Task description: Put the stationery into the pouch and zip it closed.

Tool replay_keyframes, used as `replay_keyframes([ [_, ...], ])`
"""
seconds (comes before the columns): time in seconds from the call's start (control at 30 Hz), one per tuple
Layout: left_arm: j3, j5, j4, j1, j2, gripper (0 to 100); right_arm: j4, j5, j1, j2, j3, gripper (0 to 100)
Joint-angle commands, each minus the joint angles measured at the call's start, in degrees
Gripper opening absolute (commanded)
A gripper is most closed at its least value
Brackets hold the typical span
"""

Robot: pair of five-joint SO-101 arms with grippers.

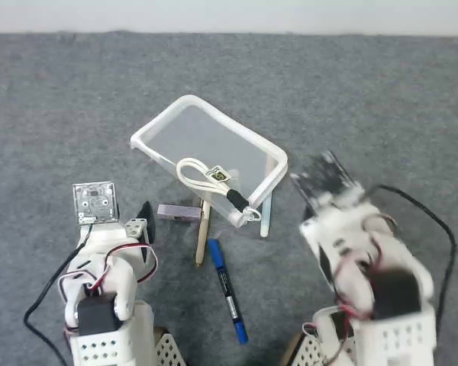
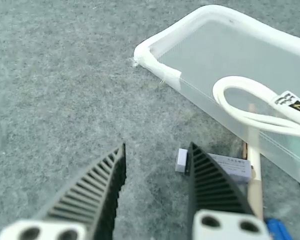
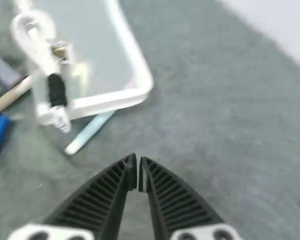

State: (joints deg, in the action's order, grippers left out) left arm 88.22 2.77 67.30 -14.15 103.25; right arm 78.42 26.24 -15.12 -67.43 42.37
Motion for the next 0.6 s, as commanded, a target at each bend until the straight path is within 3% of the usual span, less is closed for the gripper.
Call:
replay_keyframes([
  [0.0, -0.7, 0.7, -1.8, 0.1, 1.1, 18, 0.0, -1.9, -2.7, 8.3, -6.3, 0.7],
  [0.47, -0.7, 0.7, -1.8, 0.0, 1.1, 18, -0.2, -6.7, -10.3, 30.9, -19.1, 1.1],
  [0.57, -0.7, 0.7, -1.8, 0.0, 1.1, 18, 0.1, -9.8, -11.7, 35.7, -21.7, 9.0],
])
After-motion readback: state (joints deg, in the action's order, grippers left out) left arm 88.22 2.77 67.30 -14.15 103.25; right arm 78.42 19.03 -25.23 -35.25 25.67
